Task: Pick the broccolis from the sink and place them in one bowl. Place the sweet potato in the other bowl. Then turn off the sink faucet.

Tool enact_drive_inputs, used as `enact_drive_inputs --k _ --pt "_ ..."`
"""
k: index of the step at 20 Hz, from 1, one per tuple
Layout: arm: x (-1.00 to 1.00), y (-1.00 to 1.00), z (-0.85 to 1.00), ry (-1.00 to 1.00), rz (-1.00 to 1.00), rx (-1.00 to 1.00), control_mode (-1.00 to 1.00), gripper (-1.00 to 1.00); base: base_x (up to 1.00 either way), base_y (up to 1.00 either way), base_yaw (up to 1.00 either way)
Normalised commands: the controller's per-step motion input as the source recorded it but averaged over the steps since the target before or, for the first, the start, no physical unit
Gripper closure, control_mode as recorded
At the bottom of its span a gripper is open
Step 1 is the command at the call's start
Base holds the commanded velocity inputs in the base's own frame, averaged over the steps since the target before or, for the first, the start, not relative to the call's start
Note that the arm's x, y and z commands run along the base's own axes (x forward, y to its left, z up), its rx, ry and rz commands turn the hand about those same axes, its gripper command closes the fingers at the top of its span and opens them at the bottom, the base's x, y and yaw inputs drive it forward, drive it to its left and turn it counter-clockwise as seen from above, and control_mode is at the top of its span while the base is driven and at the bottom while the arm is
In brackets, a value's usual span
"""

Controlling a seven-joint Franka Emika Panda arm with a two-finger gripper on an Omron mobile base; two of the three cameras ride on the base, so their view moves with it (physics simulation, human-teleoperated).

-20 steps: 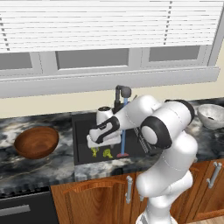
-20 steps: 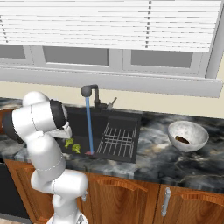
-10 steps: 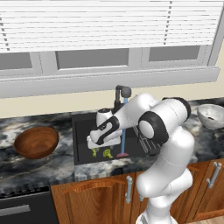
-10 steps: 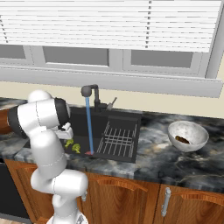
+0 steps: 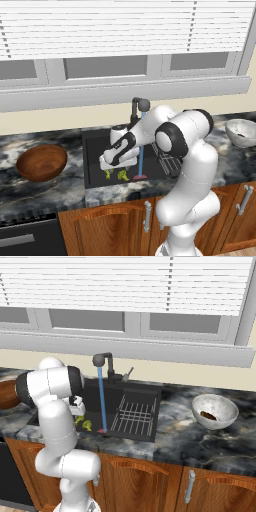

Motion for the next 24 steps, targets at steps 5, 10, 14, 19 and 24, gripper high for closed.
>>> enact_drive_inputs --k 5,10,14,19,24 --pt "0.14 0.03 -0.17 0.0 0.0 0.0 -1.0 -1.0 0.0 0.0 0.0" --pt "0.21 0.16 -0.14 -0.01 0.0 -0.01 -1.0 -1.0 0.0 0.0 0.0" --pt "0.2 0.13 -0.2 -0.03 0.0 -0.03 -1.0 -1.0 0.0 0.0 0.0" --pt "0.12 0.0 -0.22 -0.08 -0.02 -0.01 -1.0 -1.0 0.0 0.0 0.0" --pt "0.16 0.0 -0.19 -0.05 -0.01 0.0 -1.0 -1.0 0.0 0.0 0.0"
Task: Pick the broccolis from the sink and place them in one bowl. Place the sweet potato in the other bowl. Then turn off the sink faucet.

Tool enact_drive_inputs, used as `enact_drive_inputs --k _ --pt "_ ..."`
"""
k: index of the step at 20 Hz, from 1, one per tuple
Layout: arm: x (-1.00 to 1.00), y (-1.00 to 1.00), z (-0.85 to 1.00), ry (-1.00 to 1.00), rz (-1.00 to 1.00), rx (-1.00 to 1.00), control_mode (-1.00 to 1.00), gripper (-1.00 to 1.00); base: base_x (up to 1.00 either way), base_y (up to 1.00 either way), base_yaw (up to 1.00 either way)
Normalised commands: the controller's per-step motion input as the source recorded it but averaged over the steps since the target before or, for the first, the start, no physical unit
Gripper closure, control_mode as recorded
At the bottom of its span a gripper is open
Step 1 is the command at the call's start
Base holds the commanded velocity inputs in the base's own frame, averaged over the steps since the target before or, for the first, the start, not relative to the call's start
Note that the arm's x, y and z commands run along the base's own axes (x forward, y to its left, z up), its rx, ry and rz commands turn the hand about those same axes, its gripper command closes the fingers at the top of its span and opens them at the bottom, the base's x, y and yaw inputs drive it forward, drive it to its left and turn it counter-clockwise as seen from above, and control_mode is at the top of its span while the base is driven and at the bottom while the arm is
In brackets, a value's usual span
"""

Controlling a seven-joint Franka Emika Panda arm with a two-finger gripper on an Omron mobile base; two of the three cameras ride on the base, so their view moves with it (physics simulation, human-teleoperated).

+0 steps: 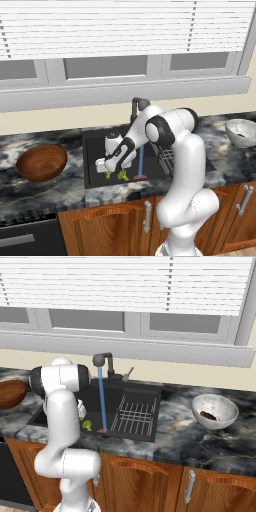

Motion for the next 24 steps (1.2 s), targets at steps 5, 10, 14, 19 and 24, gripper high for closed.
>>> enact_drive_inputs --k 5,10,14,19,24 --pt "0.23 0.0 -0.11 -0.01 0.0 0.0 -1.0 -1.0 0.0 0.0 0.0" --pt "0.31 0.0 -0.1 0.0 0.0 0.0 -1.0 -1.0 0.0 0.0 0.0" --pt "0.23 0.0 -0.2 0.0 0.0 0.0 -1.0 -1.0 0.0 0.0 0.0" --pt "0.21 0.0 -0.21 0.0 0.0 0.0 -1.0 -1.0 0.0 0.0 0.0" --pt "0.25 0.1 -0.15 0.0 0.0 0.0 -1.0 -1.0 0.0 0.0 0.0"
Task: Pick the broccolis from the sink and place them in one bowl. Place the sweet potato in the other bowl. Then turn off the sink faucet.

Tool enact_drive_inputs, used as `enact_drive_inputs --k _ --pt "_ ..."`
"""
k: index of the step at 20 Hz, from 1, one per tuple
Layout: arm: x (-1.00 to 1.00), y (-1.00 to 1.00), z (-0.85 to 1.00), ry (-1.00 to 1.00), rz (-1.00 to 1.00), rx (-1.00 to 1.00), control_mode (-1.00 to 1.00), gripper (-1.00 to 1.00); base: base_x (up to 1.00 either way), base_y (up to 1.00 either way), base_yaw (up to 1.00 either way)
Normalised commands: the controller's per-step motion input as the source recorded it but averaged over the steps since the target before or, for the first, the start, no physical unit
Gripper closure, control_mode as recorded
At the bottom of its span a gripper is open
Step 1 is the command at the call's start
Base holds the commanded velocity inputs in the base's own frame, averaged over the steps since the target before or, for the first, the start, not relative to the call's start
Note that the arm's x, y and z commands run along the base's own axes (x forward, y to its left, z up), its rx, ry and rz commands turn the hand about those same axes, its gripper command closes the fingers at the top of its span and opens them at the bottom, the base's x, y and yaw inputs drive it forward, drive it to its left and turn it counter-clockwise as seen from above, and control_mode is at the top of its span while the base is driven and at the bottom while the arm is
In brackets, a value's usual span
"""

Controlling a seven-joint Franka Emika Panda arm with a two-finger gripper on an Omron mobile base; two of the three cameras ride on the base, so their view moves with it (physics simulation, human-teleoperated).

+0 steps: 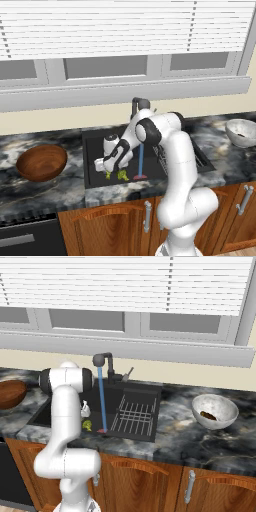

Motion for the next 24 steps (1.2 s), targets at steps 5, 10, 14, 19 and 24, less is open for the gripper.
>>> enact_drive_inputs --k 5,10,14,19,24 --pt "0.23 0.12 -0.14 0.0 0.0 0.0 -1.0 -1.0 0.0 0.0 0.0" --pt "0.2 0.05 -0.19 0.0 0.0 0.0 -1.0 -1.0 0.0 0.0 0.0" --pt "0.19 0.0 -0.3 0.0 0.0 0.0 -1.0 -1.0 0.0 0.0 0.0" --pt "0.17 0.01 -0.25 0.0 0.0 0.0 -1.0 -1.0 0.0 0.0 0.0" --pt "0.16 0.09 -0.22 0.0 0.0 0.0 -1.0 -1.0 0.0 0.0 0.0"
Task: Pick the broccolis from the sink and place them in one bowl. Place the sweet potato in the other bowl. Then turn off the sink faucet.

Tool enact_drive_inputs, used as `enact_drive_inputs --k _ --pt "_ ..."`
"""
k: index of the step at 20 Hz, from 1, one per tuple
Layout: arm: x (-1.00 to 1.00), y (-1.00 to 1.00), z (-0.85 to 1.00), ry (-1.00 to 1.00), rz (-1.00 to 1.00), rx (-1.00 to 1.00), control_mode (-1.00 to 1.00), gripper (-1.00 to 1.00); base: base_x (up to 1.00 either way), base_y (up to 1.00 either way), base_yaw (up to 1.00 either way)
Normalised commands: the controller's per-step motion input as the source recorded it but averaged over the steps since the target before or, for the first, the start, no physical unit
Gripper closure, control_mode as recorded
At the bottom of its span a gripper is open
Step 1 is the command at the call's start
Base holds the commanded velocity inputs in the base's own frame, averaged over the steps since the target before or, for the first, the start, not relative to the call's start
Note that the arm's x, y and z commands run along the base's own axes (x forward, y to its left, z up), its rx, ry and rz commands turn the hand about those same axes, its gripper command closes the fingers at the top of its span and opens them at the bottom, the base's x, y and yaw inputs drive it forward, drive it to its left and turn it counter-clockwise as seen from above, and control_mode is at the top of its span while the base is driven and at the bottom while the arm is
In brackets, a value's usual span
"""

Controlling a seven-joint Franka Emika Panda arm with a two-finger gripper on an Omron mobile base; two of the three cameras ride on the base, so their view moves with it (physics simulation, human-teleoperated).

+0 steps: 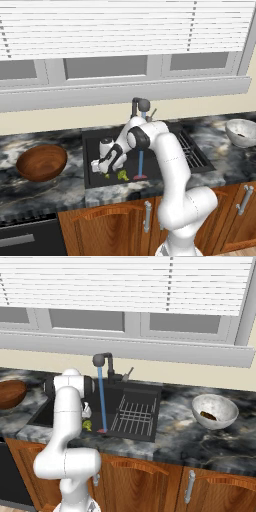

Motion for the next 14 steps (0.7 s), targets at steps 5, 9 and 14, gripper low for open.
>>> enact_drive_inputs --k 5,9,14 --pt "0.09 0.11 -0.28 0.0 0.0 0.0 -1.0 1.0 0.0 0.0 0.0" --pt "-0.06 0.05 -0.5 0.0 -0.01 0.0 -1.0 1.0 0.0 0.0 0.0" --pt "-0.12 -0.08 -0.69 0.0 -0.04 0.0 -1.0 1.0 0.0 0.0 0.0"
